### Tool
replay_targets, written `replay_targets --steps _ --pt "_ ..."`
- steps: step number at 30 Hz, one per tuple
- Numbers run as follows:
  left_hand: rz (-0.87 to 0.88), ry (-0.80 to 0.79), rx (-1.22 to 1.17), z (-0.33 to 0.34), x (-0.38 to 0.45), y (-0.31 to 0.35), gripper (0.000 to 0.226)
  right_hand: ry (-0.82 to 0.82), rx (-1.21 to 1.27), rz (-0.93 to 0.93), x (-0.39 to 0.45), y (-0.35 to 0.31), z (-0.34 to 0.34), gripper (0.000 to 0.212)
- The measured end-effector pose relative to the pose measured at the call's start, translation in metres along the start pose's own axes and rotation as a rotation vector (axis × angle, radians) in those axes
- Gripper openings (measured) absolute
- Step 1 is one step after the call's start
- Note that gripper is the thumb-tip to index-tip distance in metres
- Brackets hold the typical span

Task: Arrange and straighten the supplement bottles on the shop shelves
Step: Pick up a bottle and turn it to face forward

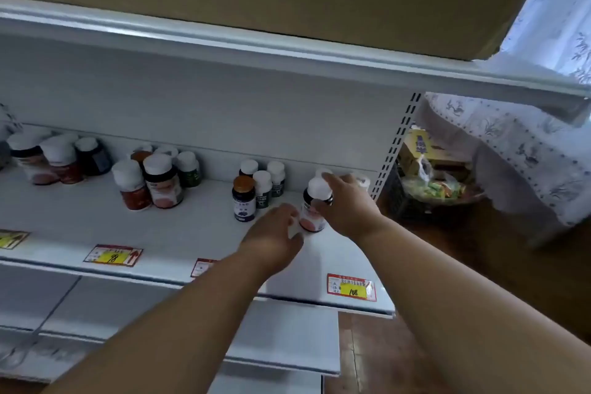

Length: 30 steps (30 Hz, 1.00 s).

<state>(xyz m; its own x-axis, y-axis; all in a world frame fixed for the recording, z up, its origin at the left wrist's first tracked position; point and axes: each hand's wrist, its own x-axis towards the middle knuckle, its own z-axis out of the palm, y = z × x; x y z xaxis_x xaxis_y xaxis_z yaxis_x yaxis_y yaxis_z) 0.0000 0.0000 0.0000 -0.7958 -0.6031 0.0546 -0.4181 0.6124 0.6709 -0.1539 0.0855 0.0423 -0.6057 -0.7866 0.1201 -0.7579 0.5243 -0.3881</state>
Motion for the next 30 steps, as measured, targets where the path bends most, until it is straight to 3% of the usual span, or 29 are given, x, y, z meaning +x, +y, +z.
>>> replay_targets --steps 4,8,12,16,20,23,30 --pt "-0.150 -0.009 -0.066 0.011 0.022 0.001 0.048 0.020 -0.067 0.005 0.021 0.000 0.018 0.046" --pt "-0.156 0.013 -0.101 0.015 0.037 -0.004 0.067 0.066 0.018 0.016 0.031 0.005 0.023 0.046" --pt "-0.167 -0.028 -0.255 0.008 0.036 -0.009 0.088 0.038 0.352 0.043 0.027 0.004 0.010 0.039" --pt "-0.187 -0.064 -0.427 -0.005 0.015 -0.011 0.074 -0.017 0.636 0.029 0.024 -0.017 -0.006 0.038" --pt "-0.213 0.051 -0.444 -0.020 -0.018 -0.021 0.059 -0.116 0.849 -0.112 0.011 -0.058 0.007 0.034" --pt "-0.279 0.172 -0.403 -0.041 -0.056 -0.042 0.065 -0.260 0.915 -0.187 -0.005 -0.100 0.029 0.031" --pt "-0.292 0.217 -0.547 -0.142 -0.173 -0.117 0.080 -0.338 0.969 -0.301 -0.051 -0.243 0.078 0.018"
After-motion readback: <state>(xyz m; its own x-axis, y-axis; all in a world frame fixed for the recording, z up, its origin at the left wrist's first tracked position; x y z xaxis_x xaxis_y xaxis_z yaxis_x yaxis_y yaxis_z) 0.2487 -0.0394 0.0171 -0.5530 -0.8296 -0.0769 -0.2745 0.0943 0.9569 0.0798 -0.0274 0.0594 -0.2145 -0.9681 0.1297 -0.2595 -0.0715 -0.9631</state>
